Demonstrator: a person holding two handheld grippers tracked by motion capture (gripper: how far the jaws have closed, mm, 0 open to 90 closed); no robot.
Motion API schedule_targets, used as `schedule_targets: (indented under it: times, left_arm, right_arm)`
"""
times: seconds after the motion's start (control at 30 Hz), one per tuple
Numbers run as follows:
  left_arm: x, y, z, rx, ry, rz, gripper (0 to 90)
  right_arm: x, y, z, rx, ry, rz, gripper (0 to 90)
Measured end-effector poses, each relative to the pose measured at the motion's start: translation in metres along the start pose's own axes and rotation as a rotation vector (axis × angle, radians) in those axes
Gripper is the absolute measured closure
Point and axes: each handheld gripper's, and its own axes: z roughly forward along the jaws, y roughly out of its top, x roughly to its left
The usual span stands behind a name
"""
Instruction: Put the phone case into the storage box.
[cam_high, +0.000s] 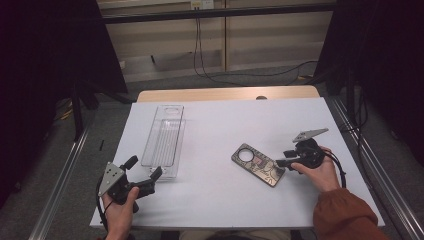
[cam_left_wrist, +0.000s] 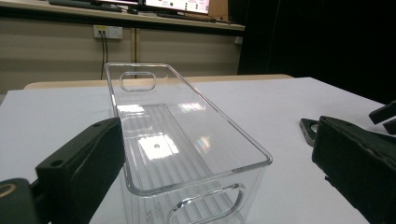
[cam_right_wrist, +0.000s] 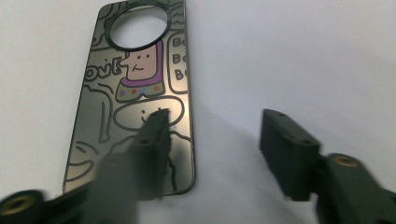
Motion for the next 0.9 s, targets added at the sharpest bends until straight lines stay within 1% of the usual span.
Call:
schedule_targets:
  times: [0.03,0.07,0.1,0.13,0.17,0.2,0.23,0.27,0.33,0.37,0.4,0.43,0.47,0.57,0.6,0.63,0.67,0.7,0.77,0.8,0.87,0.9]
  left_arm:
    - [0.0,0.0,0.0,-0.001,0.0,-0.003,2.7]
    - [0.0,0.0,0.0,-0.002,0.0,-0.004,2.7]
    - [0.0,0.0,0.0,-0.003,0.0,-0.004,2.7]
    - [0.0,0.0,0.0,-0.003,-0.001,-0.004,2.7]
    - [0.0,0.0,0.0,-0.003,-0.001,-0.004,2.7]
    - [0.0,0.0,0.0,0.001,-0.003,-0.001,2.7]
    - [0.0,0.0,0.0,0.001,-0.003,-0.001,2.7]
    - [0.0,0.0,0.0,0.002,-0.001,0.001,2.7]
    - [0.0,0.0,0.0,0.001,-0.002,-0.002,2.7]
    - [0.0,0.0,0.0,0.001,-0.002,-0.002,2.7]
    - [0.0,0.0,0.0,0.0,-0.002,-0.002,2.7]
    - [0.0,0.0,0.0,-0.002,-0.002,-0.007,2.7]
    - [0.001,0.0,0.0,-0.005,0.004,-0.007,2.7]
    - [0.001,0.0,0.0,-0.003,0.003,-0.008,2.7]
    - [0.001,0.0,0.0,-0.002,0.004,-0.005,2.7]
    - [0.001,0.0,0.0,-0.002,0.004,-0.007,2.7]
    - [0.001,0.0,0.0,-0.003,0.002,-0.007,2.7]
    - [0.001,0.0,0.0,-0.002,-0.002,-0.005,2.7]
    - [0.001,0.0,-0.001,-0.001,-0.002,-0.004,2.7]
    - [0.001,0.0,-0.001,-0.001,0.005,-0.005,2.7]
    - [0.002,0.0,-0.001,-0.004,0.002,-0.005,2.7]
    - [0.001,0.001,-0.001,-0.006,0.002,-0.009,2.7]
  right_arm:
    - [-0.001,-0.001,-0.001,-0.007,-0.006,-0.021,35.8]
    - [0.0,-0.002,-0.002,-0.015,-0.003,-0.011,33.1]
    - [0.0,-0.002,-0.004,-0.021,-0.002,-0.015,30.2]
    - [0.0,-0.003,-0.006,-0.026,-0.01,-0.008,26.2]
    - [0.0,-0.003,-0.006,-0.026,-0.01,-0.008,26.2]
    - [0.0,-0.004,-0.009,-0.048,-0.007,0.001,20.8]
    - [0.0,-0.004,-0.009,-0.048,-0.007,0.001,20.8]
    - [0.0,-0.005,-0.012,-0.072,-0.016,0.003,14.0]
    - [0.001,-0.006,-0.014,-0.089,-0.019,0.004,9.6]
    - [0.001,-0.006,-0.014,-0.089,-0.019,0.004,9.6]
    - [0.001,-0.006,-0.016,-0.105,-0.001,0.007,6.1]
    - [0.001,-0.006,-0.016,-0.105,-0.001,0.007,6.1]
    - [0.002,-0.005,-0.018,-0.108,0.001,0.002,1.6]
    - [0.004,-0.005,-0.019,-0.114,-0.004,0.009,3.9]
    - [0.004,-0.004,-0.019,-0.119,0.0,0.01,3.9]
    - [0.006,-0.003,-0.018,-0.12,0.018,0.002,3.2]
    - [0.006,-0.003,-0.018,-0.12,0.018,0.002,3.2]
    - [0.008,-0.002,-0.018,-0.113,0.017,0.012,3.3]
    - [0.011,-0.001,-0.015,-0.103,0.044,-0.003,3.3]
    - [0.014,0.0,-0.014,-0.098,0.052,0.0,3.3]
    - [0.016,0.001,-0.013,-0.09,0.055,-0.008,3.3]
    - [0.018,0.001,-0.012,-0.092,0.063,-0.026,3.4]
